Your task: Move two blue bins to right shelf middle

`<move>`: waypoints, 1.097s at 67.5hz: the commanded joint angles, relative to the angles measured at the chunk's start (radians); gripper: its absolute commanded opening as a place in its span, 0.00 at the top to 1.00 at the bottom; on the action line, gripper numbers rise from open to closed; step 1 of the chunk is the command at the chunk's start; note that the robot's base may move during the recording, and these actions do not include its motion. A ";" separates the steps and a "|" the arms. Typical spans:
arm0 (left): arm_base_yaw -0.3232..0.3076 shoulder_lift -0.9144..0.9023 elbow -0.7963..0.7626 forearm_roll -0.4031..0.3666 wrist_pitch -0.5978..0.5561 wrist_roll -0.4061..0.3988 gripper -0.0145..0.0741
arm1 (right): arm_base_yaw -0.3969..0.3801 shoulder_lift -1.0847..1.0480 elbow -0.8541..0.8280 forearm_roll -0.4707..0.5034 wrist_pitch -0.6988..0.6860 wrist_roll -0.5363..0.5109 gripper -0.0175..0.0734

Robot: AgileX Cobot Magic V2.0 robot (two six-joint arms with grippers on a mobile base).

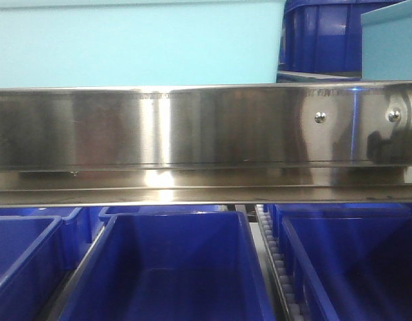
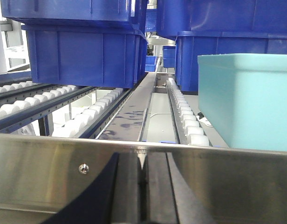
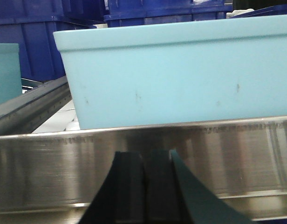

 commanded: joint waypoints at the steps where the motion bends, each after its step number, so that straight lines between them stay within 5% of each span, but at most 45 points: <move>1: -0.004 -0.005 -0.001 0.000 -0.020 0.000 0.96 | -0.005 -0.004 0.003 -0.005 -0.022 -0.003 0.99; 35: -0.004 -0.005 -0.001 0.000 -0.035 0.000 0.96 | -0.005 -0.004 0.003 -0.005 -0.037 -0.003 0.99; 74: -0.002 -0.005 -0.001 -0.026 -0.275 0.000 0.96 | -0.005 -0.004 -0.006 -0.005 -0.241 -0.003 0.99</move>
